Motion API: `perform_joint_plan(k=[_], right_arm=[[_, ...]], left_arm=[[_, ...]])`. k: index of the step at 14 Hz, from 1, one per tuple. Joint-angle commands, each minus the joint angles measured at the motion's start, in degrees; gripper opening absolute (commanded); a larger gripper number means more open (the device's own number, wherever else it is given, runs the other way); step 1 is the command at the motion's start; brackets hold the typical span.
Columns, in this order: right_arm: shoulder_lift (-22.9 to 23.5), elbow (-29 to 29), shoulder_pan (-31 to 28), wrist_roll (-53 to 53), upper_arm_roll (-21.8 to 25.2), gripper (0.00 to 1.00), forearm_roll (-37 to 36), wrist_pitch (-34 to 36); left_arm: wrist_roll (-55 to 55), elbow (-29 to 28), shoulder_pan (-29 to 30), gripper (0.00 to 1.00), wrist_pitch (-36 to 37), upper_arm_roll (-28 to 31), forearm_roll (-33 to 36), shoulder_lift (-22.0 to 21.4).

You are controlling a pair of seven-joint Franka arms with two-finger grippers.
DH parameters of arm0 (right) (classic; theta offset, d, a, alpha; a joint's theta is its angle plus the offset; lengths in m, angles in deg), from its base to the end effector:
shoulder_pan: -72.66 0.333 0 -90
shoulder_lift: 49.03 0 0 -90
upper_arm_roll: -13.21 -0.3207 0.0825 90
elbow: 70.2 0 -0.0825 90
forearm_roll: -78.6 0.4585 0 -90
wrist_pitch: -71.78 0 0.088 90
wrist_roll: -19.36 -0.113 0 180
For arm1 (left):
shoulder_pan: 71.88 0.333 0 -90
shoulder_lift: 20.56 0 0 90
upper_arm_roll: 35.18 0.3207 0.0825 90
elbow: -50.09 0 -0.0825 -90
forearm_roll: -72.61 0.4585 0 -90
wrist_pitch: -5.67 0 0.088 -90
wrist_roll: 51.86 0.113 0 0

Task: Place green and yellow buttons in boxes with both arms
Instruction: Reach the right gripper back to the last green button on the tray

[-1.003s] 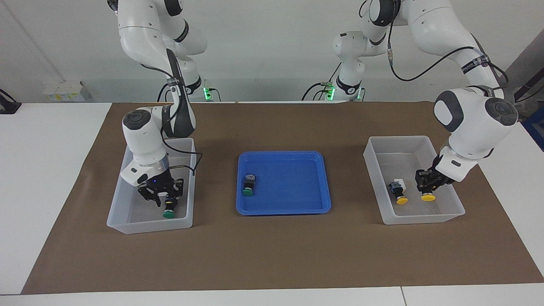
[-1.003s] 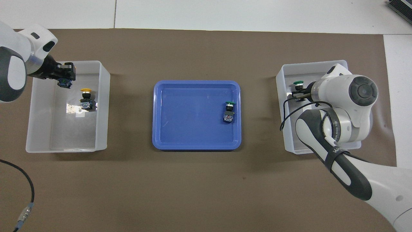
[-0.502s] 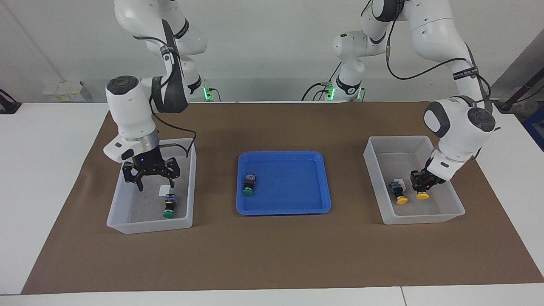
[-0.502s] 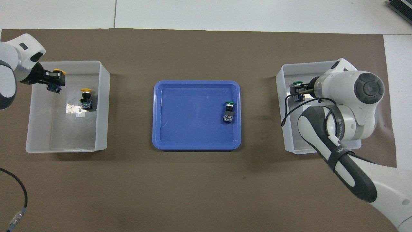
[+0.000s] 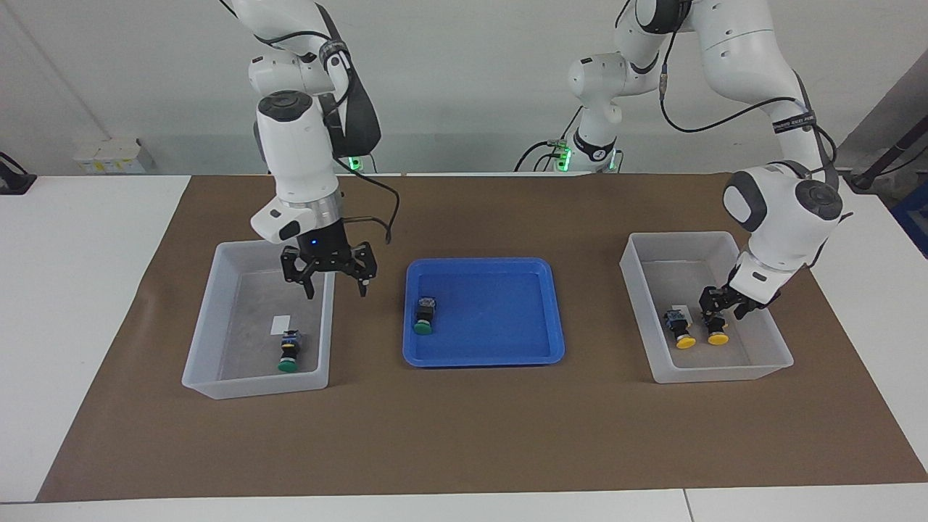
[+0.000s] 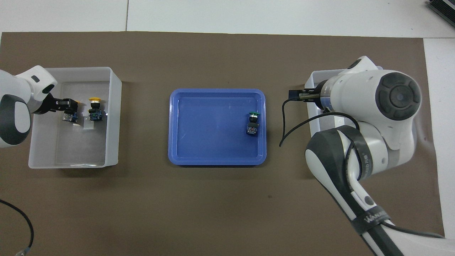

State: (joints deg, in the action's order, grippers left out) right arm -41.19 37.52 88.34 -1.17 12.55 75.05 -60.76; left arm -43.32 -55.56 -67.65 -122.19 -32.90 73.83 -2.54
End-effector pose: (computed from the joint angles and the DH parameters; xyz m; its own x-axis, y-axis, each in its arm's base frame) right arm 0.6644 0.1930 0.4337 0.9555 -0.0443 0.2915 -0.0307 -0.9982 -0.0512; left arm 0.6965 0.0790 0.3208 0.9964 -0.0515 0.0677 -0.0488 -0.9980 -0.0405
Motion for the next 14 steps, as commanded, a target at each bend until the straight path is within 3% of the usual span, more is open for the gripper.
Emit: perform_joint_plan(k=[1, 7, 12, 14], right_arm=[[2.96, -2.59, 3.46, -8.01, -0.04, 1.0, -0.41, 0.44], [8.58, -4.62, 9.88, -21.1, -0.04, 1.0, -6.2, -1.84], [11.74, -4.44, 11.12, -26.14, -0.04, 1.0, -9.99, -4.82], [13.59, -4.35, 13.4, -29.98, -0.04, 1.0, -11.13, -5.27]], left_arm=[[0.43, 6.4, -0.8, 0.9, 7.69, 0.18, 1.34, -0.44], [-0.36, 19.59, -5.89, 0.9, 24.21, 0.01, 0.9, -0.53], [-0.36, 24.26, -7.57, 0.9, 32.66, -0.61, 0.63, -1.49], [-0.36, 24.26, -7.57, 0.9, 33.55, -1.39, 0.55, -4.03]])
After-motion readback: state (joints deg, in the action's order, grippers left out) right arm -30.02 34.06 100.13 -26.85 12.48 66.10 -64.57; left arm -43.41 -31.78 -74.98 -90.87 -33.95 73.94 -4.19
